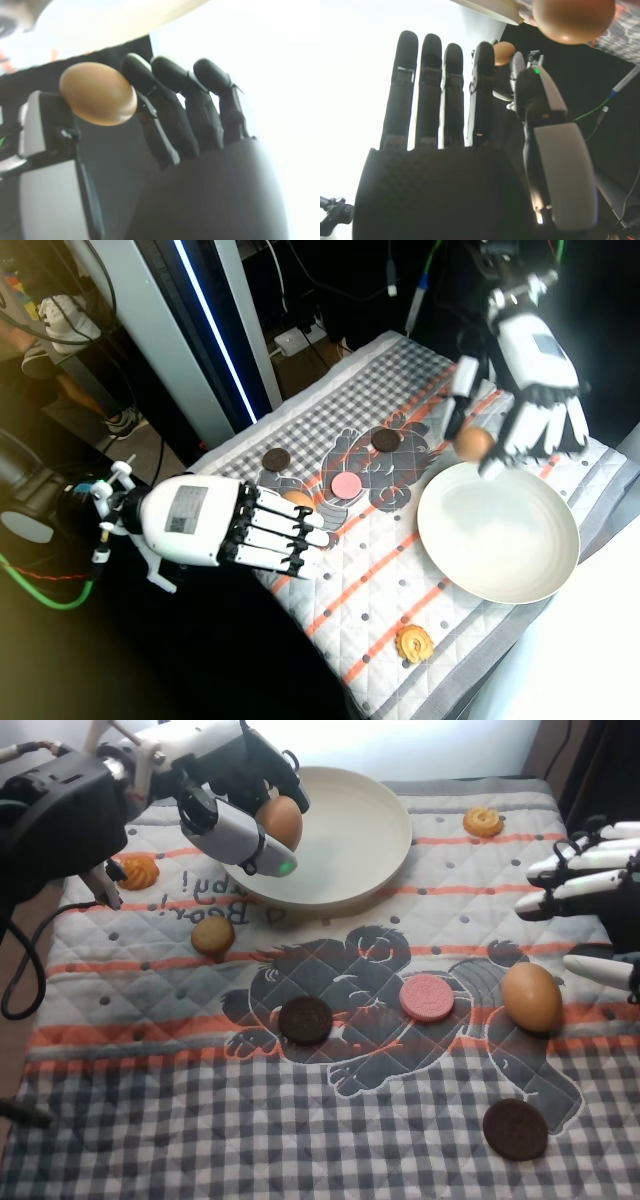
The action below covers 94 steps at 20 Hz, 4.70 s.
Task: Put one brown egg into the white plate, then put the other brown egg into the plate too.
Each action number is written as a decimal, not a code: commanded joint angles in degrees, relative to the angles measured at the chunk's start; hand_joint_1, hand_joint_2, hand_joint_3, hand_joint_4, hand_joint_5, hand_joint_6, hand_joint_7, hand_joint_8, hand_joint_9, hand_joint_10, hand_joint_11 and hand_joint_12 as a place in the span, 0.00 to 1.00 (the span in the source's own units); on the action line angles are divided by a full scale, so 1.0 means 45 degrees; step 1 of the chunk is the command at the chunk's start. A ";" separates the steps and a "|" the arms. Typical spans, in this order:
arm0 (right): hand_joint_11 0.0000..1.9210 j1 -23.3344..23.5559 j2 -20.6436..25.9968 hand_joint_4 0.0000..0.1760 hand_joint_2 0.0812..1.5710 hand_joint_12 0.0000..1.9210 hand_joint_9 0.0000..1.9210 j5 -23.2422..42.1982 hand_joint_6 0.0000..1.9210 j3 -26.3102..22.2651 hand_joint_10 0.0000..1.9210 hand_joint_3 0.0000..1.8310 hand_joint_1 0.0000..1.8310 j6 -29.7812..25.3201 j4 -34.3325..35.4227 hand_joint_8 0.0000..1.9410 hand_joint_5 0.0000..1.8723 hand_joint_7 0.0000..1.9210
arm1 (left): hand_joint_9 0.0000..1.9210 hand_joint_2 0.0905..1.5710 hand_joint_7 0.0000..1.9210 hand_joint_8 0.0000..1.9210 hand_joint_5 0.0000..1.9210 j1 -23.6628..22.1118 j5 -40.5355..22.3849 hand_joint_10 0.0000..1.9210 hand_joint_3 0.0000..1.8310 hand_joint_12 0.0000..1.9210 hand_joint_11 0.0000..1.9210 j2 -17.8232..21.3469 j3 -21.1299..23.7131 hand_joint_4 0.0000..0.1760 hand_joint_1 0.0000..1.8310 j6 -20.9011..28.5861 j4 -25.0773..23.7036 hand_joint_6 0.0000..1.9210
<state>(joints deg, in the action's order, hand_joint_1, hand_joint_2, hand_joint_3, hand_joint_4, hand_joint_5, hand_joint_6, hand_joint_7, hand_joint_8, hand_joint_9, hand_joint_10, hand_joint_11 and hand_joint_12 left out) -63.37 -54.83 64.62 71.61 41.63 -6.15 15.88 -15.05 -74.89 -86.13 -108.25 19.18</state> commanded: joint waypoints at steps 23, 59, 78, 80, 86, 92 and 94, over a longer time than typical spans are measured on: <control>0.15 0.0434 0.0311 1.00 0.62 0.23 0.19 0.1485 0.00 -0.0564 0.00 0.00 0.40 -0.0033 -0.1098 0.00 0.10 0.13 | 0.12 0.47 0.15 0.00 0.11 0.5061 -0.8321 0.01 0.00 0.01 0.01 0.5195 0.6901 1.00 0.41 0.3650 -0.1828 0.00; 0.29 0.1220 -0.1193 0.41 0.59 0.72 0.34 -0.1130 0.00 0.0857 0.47 0.00 0.55 -0.0033 -0.3325 0.24 0.32 0.35 | 0.10 0.51 0.16 0.00 0.11 0.7384 -1.0402 0.00 0.00 0.00 0.00 0.6770 0.8251 0.91 0.42 0.4466 -0.0687 0.00; 0.42 0.2730 -0.2156 0.00 0.67 0.58 0.49 -0.1000 0.37 0.2431 0.60 0.00 0.75 -0.0033 -0.2368 0.48 0.58 0.52 | 0.13 0.51 0.17 0.00 0.12 0.7601 -1.0437 0.01 0.00 0.00 0.00 0.6822 0.8252 0.83 0.41 0.4551 -0.0505 0.00; 0.38 0.3755 -0.2746 0.00 0.68 0.60 0.47 -0.1265 0.33 0.3168 0.42 0.00 0.68 -0.0033 -0.2396 0.56 0.60 0.51 | 0.13 0.51 0.17 0.00 0.12 0.7560 -1.0478 0.01 0.00 0.00 0.00 0.6971 0.8263 0.85 0.41 0.4551 -0.0641 0.00; 0.46 0.6703 -0.4951 0.00 0.67 0.96 0.48 -0.3647 0.25 0.5584 0.86 0.00 0.70 -0.0033 -0.3839 0.60 0.60 0.54 | 0.13 0.53 0.17 0.00 0.14 0.7202 -1.0645 0.01 0.00 0.00 0.00 0.7226 0.8260 0.79 0.40 0.4550 -0.1213 0.01; 0.39 0.7597 -0.6275 0.00 0.65 0.82 0.49 -0.5283 0.14 0.6681 0.55 0.00 0.73 -0.0033 -0.5139 0.42 0.51 0.58 | 0.14 0.54 0.18 0.00 0.15 0.6690 -1.0120 0.01 0.00 0.00 0.00 0.7221 0.8062 0.64 0.40 0.4547 -0.1685 0.01; 0.18 0.7633 -0.6273 0.39 0.58 0.73 0.33 -0.5275 0.01 0.6529 0.34 0.00 0.48 -0.0033 -0.5136 0.14 0.31 0.37 | 0.14 0.53 0.18 0.00 0.16 0.6609 -1.0035 0.01 0.00 0.00 0.00 0.7230 0.8051 0.60 0.42 0.4547 -0.1751 0.01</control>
<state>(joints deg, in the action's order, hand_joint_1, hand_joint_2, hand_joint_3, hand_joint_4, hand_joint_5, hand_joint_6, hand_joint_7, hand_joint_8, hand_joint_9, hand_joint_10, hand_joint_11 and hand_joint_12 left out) -30.15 -83.13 35.48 100.90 41.28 -31.24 46.26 -53.54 -42.94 -49.63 -88.18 11.38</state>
